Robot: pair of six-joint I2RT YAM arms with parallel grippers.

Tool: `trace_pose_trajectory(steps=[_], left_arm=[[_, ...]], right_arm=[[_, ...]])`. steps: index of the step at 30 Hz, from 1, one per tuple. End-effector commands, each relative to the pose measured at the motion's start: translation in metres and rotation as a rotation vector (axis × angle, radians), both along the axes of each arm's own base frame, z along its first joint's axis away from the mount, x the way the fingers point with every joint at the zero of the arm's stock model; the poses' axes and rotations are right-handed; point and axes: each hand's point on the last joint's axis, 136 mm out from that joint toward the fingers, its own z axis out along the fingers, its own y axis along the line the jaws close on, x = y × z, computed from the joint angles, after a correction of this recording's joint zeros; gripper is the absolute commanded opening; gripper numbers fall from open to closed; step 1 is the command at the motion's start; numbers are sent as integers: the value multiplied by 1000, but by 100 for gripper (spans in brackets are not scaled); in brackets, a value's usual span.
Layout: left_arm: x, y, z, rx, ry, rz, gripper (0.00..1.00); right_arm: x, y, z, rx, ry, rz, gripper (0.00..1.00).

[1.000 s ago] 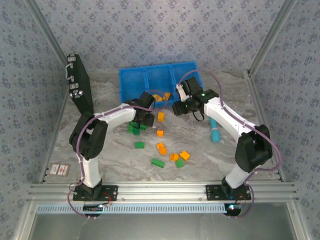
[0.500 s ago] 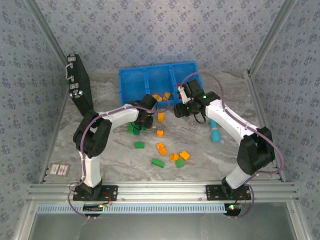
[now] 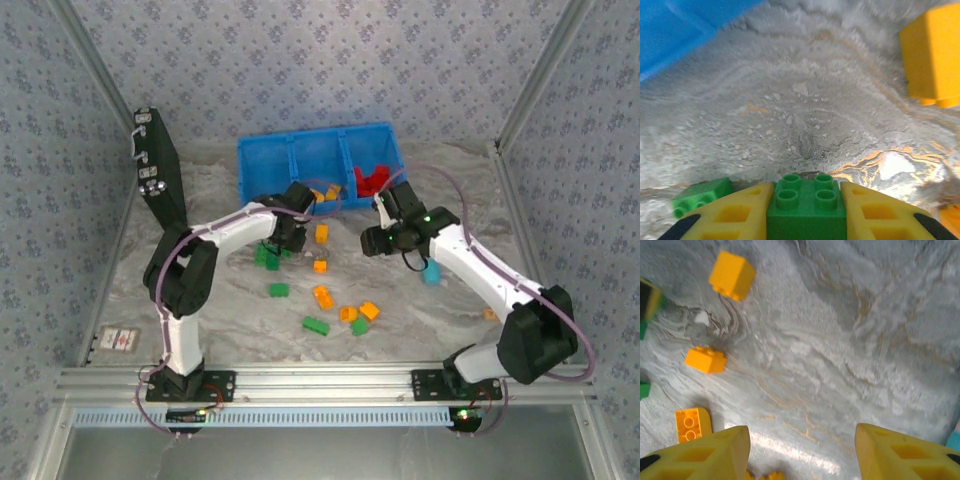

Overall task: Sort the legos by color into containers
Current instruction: Pick up the lego from the center of the table, then place the lego in the container.

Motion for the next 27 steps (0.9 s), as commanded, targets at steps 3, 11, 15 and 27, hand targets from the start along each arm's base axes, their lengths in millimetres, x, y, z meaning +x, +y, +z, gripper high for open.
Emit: trace_pose_trajectory(steps=[3, 11, 15, 27], left_arm=[[37, 8, 99, -47, -197, 13, 18], [113, 29, 163, -74, -385, 76, 17], [146, 35, 161, -66, -406, 105, 17], [194, 58, 113, -24, -337, 206, 22]], right_arm=[[-30, -4, -22, 38, 97, -101, 59], [-61, 11, -45, 77, 178, -116, 61], [-81, 15, -56, 51, 232, -103, 63], [-120, 12, -82, -68, 319, -97, 67]])
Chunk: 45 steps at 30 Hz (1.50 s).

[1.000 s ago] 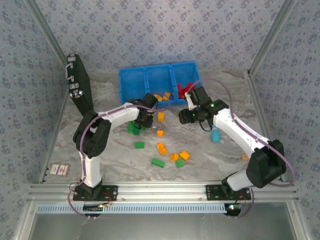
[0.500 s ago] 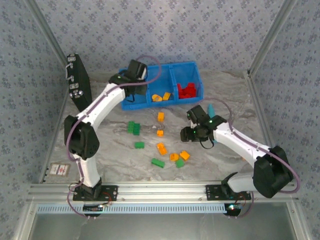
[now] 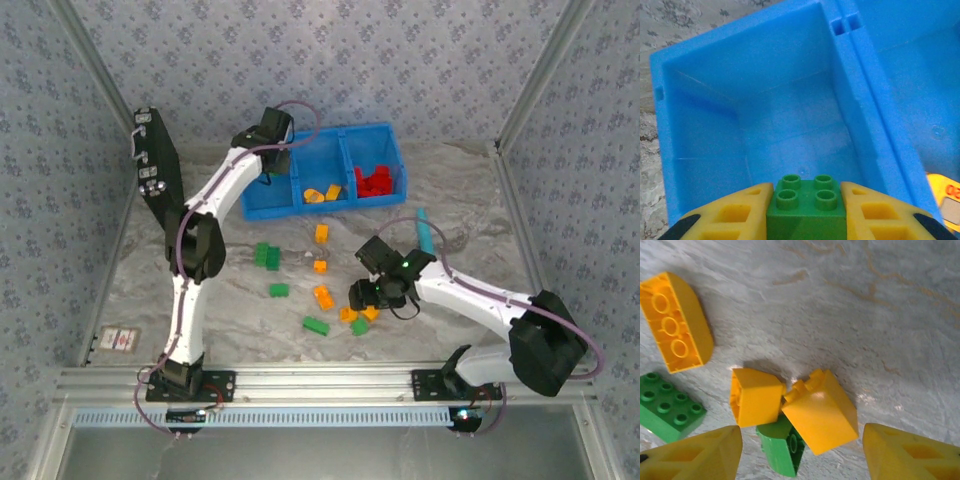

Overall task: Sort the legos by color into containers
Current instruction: Place the lego in the container, then pick up the lego from the bottom-center of the table.

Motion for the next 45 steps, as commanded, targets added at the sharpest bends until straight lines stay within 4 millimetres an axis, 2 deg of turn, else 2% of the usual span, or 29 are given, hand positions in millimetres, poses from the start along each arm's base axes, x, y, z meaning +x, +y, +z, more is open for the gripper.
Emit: trace_pose_trajectory(steps=[1, 4, 8, 14, 17, 21, 29, 37, 45], left_arm=[[7, 14, 18, -13, -21, 36, 23], [8, 17, 15, 2, -19, 37, 24], [7, 18, 9, 12, -2, 36, 28], [5, 19, 4, 11, 15, 47, 50], [4, 18, 10, 3, 5, 44, 55], [1, 16, 25, -8, -14, 33, 58], [-21, 13, 71, -24, -59, -4, 59], [-63, 21, 116, -38, -90, -29, 60], [-106, 46, 140, 2, -102, -24, 61]], right_arm=[[-8, -15, -8, -87, 34, -31, 67], [-9, -22, -12, -138, 59, -43, 67], [-10, -20, -19, -150, 82, -33, 67], [-11, -20, -26, -168, 88, -25, 67], [-11, -21, -30, -174, 91, -24, 66], [-10, -20, -34, -171, 89, -22, 64], [-3, -12, -46, -170, 89, -2, 60], [-2, -10, -58, -180, 99, 47, 51], [5, -6, -60, -186, 93, 75, 37]])
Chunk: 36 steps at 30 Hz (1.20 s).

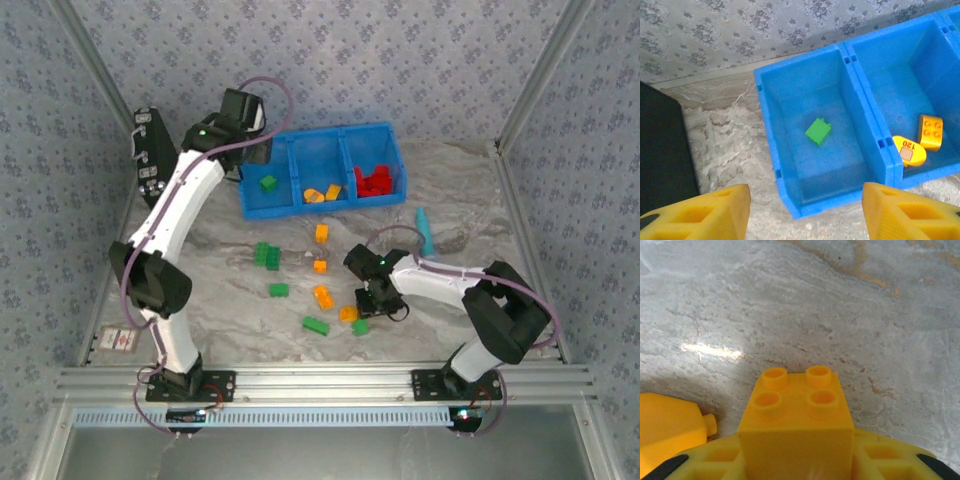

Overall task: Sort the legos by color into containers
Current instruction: Pick up the lego from the bottom-center of the table, then place the lego in the container.

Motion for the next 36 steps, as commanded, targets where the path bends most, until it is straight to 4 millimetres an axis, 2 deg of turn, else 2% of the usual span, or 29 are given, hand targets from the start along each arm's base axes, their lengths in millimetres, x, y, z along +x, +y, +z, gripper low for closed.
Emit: trace_pose_trajectory(steps=[1, 7, 11, 13, 15, 18, 21, 24, 29, 32, 36], left_arm=[[-22, 12, -1, 54, 39, -7, 61], [-68, 23, 7, 69, 45, -93, 62], [-101, 37, 3, 105, 34, -135, 65], [-118, 43, 3, 101, 32, -144, 68], [-135, 48, -2, 94, 51, -153, 70], [-156, 53, -12, 62, 88, -146, 70], [-173, 52, -26, 4, 124, -137, 70], [-184, 50, -38, -56, 144, -125, 70], [-196, 46, -58, -83, 213, -133, 70], [-198, 39, -66, -111, 240, -139, 70], [-189, 30, -83, -138, 262, -77, 70]], right_arm=[[8, 6, -3, 2, -11, 30, 36], [25, 12, 20, 15, -38, 46, 31], [56, 22, 50, 48, -94, 60, 31], [78, 27, 67, 62, -139, 59, 31], [109, 32, 85, 84, -198, 32, 31], [155, 43, 104, 119, -287, 6, 31], [195, 59, 114, 133, -343, 33, 31], [231, 77, 123, 146, -386, 62, 31], [276, 101, 126, 162, -429, 101, 31], [293, 111, 118, 176, -441, 115, 31], [306, 113, 98, 162, -429, 110, 31]])
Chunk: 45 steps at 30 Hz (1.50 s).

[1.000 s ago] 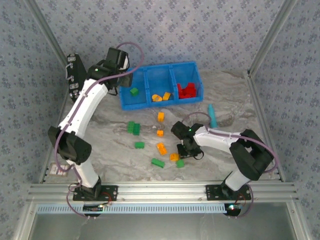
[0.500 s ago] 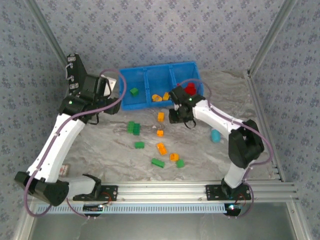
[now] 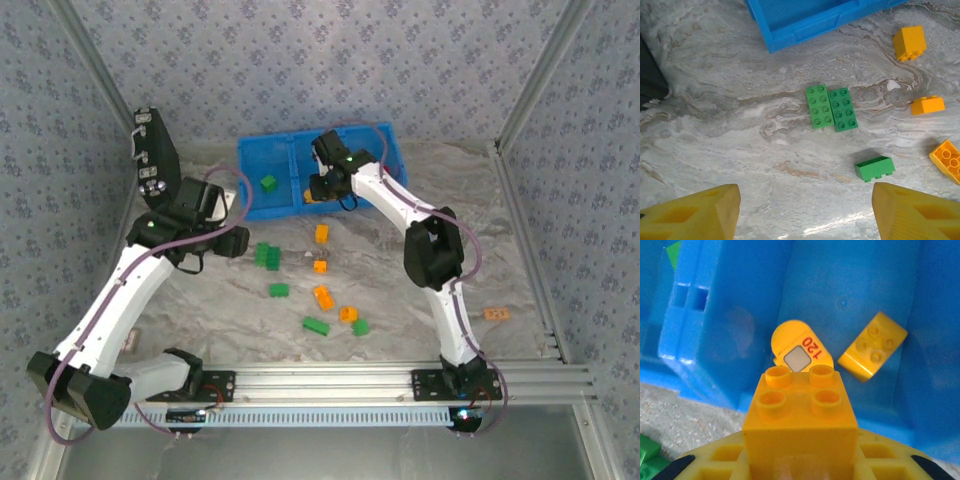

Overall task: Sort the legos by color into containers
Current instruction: Place the lego in the container, then pick up the lego from the center of the table.

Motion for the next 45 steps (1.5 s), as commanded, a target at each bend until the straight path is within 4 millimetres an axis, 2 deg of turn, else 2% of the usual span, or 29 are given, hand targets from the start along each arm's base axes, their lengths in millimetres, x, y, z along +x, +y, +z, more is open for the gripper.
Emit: trace_pose_trajectory(steps=[1, 6, 10, 18, 22, 30, 33, 38, 41, 45], left_arm=[[8, -13, -11, -41, 30, 56, 69], [17, -53, -30, -39, 24, 31, 68], [25, -90, -49, -73, 41, 22, 67], [53, -148, -78, -32, 42, -33, 65], [64, -174, -90, -39, 45, -51, 64], [93, -208, -114, -53, 35, -23, 62], [102, -216, -128, -29, 52, -20, 62], [110, -222, -154, 19, 84, -11, 60], [117, -221, -158, 53, 75, 9, 60], [128, -221, -157, 81, 55, 18, 59]], right_arm=[[7, -4, -18, -33, 26, 14, 32], [11, -1, -33, -27, 37, 34, 39], [13, -3, -24, -22, 14, 57, 44], [13, -22, 16, 30, -52, 69, 56], [7, -46, 49, 69, -107, 48, 57], [-17, -91, 117, 166, -220, 6, 58], [-28, -106, 135, 193, -251, -13, 58], [-52, -133, 154, 196, -285, -51, 58], [-79, -152, 145, 190, -250, -93, 58], [-131, -167, 112, 228, -163, -130, 59]])
